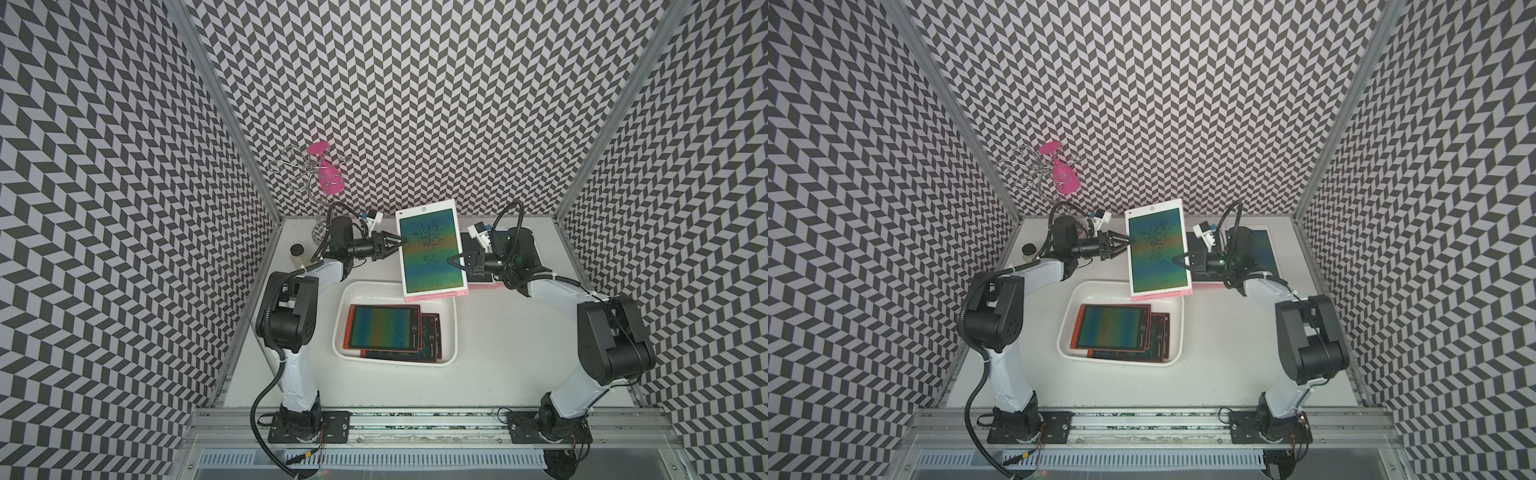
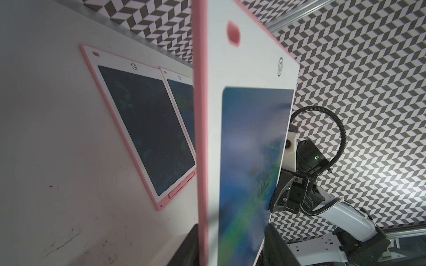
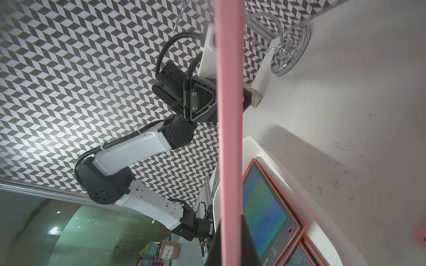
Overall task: Take out the writing tablet from the storage box
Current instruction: Pick up the writing tablet from the storage box, then move the storage box to the center of the board.
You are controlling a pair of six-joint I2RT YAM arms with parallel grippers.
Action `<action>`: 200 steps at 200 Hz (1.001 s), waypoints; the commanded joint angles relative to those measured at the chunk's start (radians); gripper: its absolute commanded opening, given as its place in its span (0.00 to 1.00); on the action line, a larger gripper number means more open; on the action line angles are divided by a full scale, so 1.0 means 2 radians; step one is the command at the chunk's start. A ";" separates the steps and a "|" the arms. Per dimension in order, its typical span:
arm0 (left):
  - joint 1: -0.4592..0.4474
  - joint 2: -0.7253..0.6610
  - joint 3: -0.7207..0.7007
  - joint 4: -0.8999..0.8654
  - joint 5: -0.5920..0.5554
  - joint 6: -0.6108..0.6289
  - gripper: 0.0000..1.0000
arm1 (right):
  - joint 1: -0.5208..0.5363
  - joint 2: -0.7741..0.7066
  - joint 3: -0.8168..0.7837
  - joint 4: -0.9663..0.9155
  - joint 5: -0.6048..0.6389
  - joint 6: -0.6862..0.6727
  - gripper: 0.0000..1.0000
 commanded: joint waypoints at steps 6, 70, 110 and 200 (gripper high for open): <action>0.031 -0.045 -0.004 0.036 -0.002 -0.016 0.52 | -0.001 0.027 0.054 0.063 0.017 0.037 0.00; 0.050 -0.061 0.015 -0.140 -0.100 0.125 0.53 | -0.001 0.172 0.188 0.041 0.041 0.041 0.00; 0.052 -0.043 0.016 -0.157 -0.153 0.160 0.53 | -0.001 0.250 0.261 0.031 0.045 0.033 0.00; 0.051 0.042 0.052 -0.145 -0.163 0.168 0.52 | 0.026 0.348 0.323 0.011 0.047 0.047 0.00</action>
